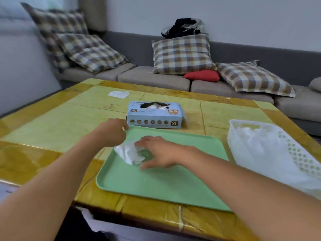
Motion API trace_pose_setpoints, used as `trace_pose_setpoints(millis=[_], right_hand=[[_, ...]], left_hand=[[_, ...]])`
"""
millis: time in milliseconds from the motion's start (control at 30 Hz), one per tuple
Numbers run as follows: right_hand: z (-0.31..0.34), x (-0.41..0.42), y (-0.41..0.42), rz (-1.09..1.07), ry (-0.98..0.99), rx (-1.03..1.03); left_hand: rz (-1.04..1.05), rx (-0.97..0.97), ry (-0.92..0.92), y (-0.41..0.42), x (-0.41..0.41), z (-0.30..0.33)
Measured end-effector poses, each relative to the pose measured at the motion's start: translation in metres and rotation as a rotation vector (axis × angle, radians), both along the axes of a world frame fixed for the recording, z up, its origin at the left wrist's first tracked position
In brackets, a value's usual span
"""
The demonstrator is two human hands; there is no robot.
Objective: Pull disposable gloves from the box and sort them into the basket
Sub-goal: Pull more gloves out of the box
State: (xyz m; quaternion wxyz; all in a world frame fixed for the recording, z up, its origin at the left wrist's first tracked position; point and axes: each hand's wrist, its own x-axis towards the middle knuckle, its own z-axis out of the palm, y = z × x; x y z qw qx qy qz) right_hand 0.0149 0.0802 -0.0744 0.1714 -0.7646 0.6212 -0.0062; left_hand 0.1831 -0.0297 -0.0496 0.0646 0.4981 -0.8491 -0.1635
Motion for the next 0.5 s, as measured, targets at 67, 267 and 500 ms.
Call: trace_pose_setpoints(millis=[67, 267, 500], right_hand=[[-0.017, 0.013, -0.013, -0.015, 0.019, -0.037], [0.030, -0.040, 0.006, -0.097, 0.340, 0.266], [0.105, -0.071, -0.058, -0.483, -0.287, -0.130]], left_hand=[[-0.095, 0.124, 0.082, -0.003, 0.006, -0.003], [-0.317, 0.057, 0.154, -0.008, -0.008, -0.013], [0.039, 0.012, 0.269, -0.041, -0.032, -0.016]])
